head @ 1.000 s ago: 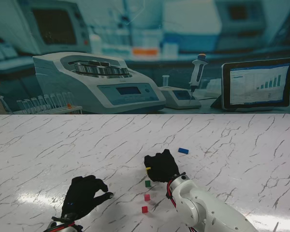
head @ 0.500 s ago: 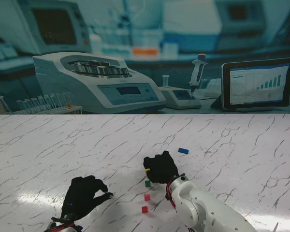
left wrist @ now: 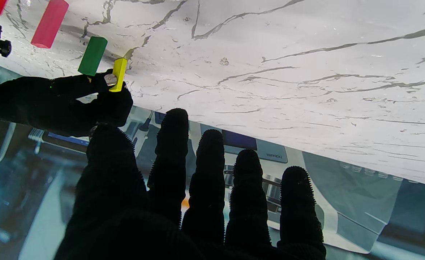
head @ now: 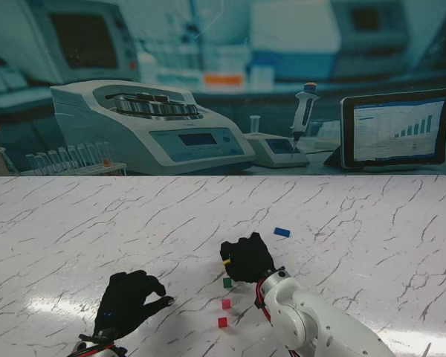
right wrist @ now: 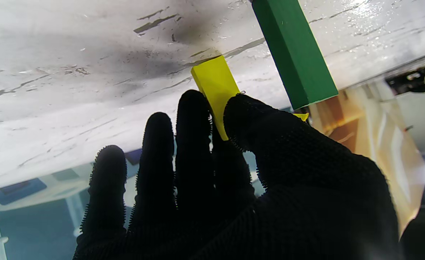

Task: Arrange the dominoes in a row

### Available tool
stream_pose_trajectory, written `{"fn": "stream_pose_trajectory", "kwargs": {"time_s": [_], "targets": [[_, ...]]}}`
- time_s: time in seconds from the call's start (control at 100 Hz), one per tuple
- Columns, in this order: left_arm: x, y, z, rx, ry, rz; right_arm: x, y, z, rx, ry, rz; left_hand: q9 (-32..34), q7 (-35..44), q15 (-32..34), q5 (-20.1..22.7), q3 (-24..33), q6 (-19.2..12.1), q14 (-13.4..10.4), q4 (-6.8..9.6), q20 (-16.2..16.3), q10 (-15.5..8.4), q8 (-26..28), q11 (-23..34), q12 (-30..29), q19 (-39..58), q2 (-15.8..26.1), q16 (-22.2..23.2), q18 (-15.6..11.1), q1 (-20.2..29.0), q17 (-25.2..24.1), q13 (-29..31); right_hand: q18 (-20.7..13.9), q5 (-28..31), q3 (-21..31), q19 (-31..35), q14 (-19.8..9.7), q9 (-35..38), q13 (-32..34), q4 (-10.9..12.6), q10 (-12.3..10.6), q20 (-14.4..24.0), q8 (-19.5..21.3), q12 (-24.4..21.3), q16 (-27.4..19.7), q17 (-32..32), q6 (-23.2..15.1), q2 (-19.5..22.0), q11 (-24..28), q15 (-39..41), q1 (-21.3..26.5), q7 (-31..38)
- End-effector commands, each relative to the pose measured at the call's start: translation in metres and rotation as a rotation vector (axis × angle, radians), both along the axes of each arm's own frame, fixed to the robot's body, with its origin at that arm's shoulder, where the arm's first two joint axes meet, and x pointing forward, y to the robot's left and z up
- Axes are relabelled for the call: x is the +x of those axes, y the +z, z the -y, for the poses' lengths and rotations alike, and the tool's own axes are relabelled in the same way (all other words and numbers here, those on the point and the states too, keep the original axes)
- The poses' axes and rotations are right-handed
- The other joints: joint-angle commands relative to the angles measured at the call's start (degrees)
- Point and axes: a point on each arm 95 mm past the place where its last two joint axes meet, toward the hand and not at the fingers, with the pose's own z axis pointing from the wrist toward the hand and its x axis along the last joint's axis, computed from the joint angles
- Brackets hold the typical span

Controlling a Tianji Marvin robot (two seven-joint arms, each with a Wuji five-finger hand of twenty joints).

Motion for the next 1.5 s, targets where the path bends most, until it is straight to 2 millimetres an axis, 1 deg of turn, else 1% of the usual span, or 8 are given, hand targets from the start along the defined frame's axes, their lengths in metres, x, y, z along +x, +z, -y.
{"fn": "stream_pose_trajectory", "kwargs": {"time_s": [0.0,0.51,0.86,0.92,0.95,1.26,1.3,1.49], "targets": [[-0.003,-0.002,0.004,-0.021,-0.022,-0.011,-0.004,0.000,-0.003,0.011,0.010,-0.010,1.93,0.77,0.73,0.98,0.39,-0.79,-0.73,0.04,1.10,-0.67,0.46,0.96,0.57,1.44,1.30,0.74,0.52,0.34,-0.58,0.15,-3.14,-2.15,-0.71,-0.19,0.54,-1.73,-1.38,-2.77,0.76,-0.79,-0.61,-0.30,-0.69,-1.34,0.44,0.48,-0.50,-0.73,0.75,-1.28],[-0.003,-0.002,0.004,-0.021,-0.021,-0.012,-0.002,0.002,0.004,0.002,0.009,-0.037,1.97,0.93,0.77,0.94,0.36,-0.85,-0.78,-0.08,1.12,-0.70,0.32,1.00,0.59,1.49,1.36,0.72,0.44,0.77,-0.54,0.12,-2.52,-3.65,-0.42,-1.31,1.60,-3.69,-3.20,-2.76,2.13,-1.14,-1.22,-0.07,-0.73,-2.23,1.03,-0.41,-2.90,-1.73,-0.34,-5.60],[-0.003,-0.002,0.004,-0.022,-0.020,-0.012,-0.001,0.003,0.008,-0.003,0.013,-0.051,2.01,1.06,0.82,1.03,0.28,-0.91,-0.81,-0.17,1.13,-0.66,0.26,1.03,0.59,1.50,1.32,0.72,0.43,1.05,-0.55,0.19,-1.90,-2.48,0.23,-2.58,2.03,-4.99,-4.58,-2.06,2.74,-1.14,0.34,0.11,-0.62,-2.92,1.30,0.99,-5.07,-2.77,-1.61,-15.26],[-0.003,-0.002,0.004,-0.022,-0.020,-0.012,-0.001,0.003,0.008,-0.003,0.014,-0.054,1.92,1.03,0.78,0.93,0.25,-0.90,-0.78,-0.18,1.14,-0.73,0.21,1.00,0.58,1.51,1.40,0.70,0.41,1.01,-0.54,0.09,-1.72,-2.17,0.18,-2.91,2.25,-5.65,-5.06,-1.60,3.03,-1.19,0.53,-0.10,-0.67,-3.09,1.42,1.43,-5.70,-3.07,-2.01,-17.95],[-0.003,-0.002,0.005,-0.022,-0.020,-0.013,-0.001,0.003,0.009,-0.004,0.016,-0.057,1.98,1.05,0.78,0.94,0.25,-1.00,-0.77,-0.18,1.13,-0.67,0.22,1.03,0.59,1.50,1.38,0.70,0.40,1.03,-0.57,0.11,-1.60,-1.64,-0.15,-3.19,2.33,-6.00,-5.36,-1.23,3.17,-1.16,2.57,-0.05,-0.68,-3.16,1.37,1.71,-6.06,-3.26,-2.08,-20.72],[-0.003,-0.002,0.005,-0.023,-0.021,-0.014,0.000,0.008,0.017,-0.015,0.039,-0.094,2.01,1.08,0.82,0.96,0.25,-0.89,-0.68,-0.15,1.15,-0.64,0.18,1.04,0.59,1.53,1.52,0.71,0.50,0.99,-0.58,0.12,0.59,-1.19,-1.01,-7.64,3.52,-10.10,-8.45,0.38,4.13,-2.02,4.95,-1.15,-1.06,-4.39,0.90,3.25,-9.18,-5.31,-3.85,-27.60],[-0.003,-0.002,0.005,-0.023,-0.021,-0.014,0.000,0.008,0.019,-0.018,0.040,-0.100,1.97,1.07,0.79,0.95,0.26,-0.89,-0.80,-0.14,1.15,-0.57,0.17,1.02,0.59,1.52,1.51,0.70,0.47,1.02,-0.59,0.06,0.77,-0.92,-1.97,-8.46,3.77,-11.33,-9.21,2.15,4.31,-1.80,6.99,-1.51,-1.09,-4.46,1.12,3.86,-9.71,-5.58,-3.78,-30.30],[-0.003,-0.003,0.005,-0.023,-0.022,-0.014,0.000,0.011,0.028,-0.040,0.046,-0.131,1.94,1.10,0.78,0.94,0.23,-0.91,-0.89,-0.15,1.15,-0.74,0.17,1.02,0.59,1.53,1.51,0.68,0.40,0.98,-0.55,0.08,1.62,-2.89,-3.01,-11.16,4.51,-16.29,-13.18,3.17,6.15,-2.40,7.22,-1.96,-1.47,-5.18,1.36,4.55,-12.31,-6.66,-3.68,-34.00]]}}
